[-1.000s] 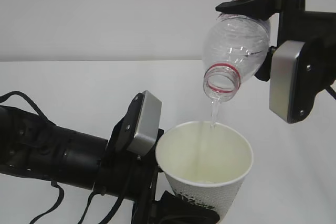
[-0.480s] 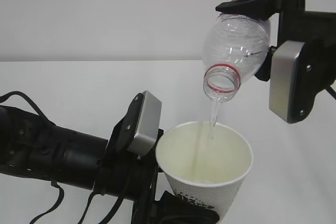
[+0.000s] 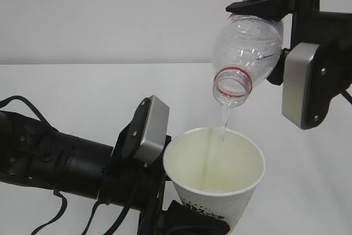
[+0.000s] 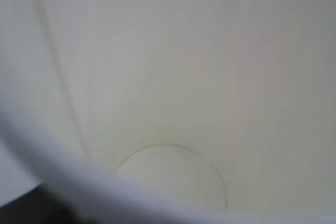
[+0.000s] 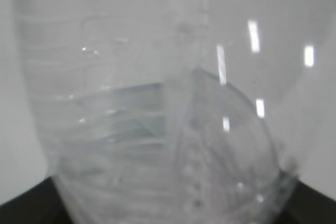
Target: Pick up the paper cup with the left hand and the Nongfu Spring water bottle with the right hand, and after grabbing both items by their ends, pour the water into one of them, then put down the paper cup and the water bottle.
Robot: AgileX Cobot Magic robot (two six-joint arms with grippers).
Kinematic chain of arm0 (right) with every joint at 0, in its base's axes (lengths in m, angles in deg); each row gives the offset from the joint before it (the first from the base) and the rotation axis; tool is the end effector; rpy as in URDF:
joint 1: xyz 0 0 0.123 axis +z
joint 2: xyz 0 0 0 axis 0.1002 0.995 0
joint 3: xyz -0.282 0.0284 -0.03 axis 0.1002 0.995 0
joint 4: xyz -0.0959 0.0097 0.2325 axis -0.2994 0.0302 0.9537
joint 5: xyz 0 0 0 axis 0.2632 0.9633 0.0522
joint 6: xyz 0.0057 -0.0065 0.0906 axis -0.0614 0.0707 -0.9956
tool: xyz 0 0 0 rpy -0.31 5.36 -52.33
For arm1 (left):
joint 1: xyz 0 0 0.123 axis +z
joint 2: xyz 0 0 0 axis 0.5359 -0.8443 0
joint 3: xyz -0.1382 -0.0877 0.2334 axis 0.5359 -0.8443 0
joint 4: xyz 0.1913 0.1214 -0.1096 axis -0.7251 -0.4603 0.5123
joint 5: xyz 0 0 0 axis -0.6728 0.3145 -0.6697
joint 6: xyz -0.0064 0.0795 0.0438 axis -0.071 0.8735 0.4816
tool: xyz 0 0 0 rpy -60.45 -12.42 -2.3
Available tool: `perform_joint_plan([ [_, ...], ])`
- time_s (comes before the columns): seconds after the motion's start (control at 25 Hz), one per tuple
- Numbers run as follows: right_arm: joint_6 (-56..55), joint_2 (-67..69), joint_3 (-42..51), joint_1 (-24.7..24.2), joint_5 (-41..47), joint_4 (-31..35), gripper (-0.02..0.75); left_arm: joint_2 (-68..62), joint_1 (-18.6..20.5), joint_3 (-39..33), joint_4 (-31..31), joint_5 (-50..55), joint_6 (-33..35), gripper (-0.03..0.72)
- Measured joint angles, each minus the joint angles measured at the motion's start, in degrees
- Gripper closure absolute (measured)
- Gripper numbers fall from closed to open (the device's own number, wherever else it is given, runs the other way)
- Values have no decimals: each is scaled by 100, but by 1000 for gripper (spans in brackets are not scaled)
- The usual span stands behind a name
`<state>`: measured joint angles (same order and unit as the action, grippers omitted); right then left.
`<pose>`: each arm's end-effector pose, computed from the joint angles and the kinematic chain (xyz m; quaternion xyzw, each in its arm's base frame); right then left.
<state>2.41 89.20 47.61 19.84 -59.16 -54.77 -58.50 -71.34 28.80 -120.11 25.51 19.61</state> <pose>0.2498 0.1142 0.2876 -0.7178 0.2570 -0.2460 0.5985 0.1908 -0.2472 0.1494 0.5686 0.5729 -0.4571 0.3735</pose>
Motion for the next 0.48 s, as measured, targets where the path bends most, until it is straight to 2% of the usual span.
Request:
perform_joint_plan([
  [0.48,9,0,0,0,0,0,253,0,0,0,0,0,0,172],
])
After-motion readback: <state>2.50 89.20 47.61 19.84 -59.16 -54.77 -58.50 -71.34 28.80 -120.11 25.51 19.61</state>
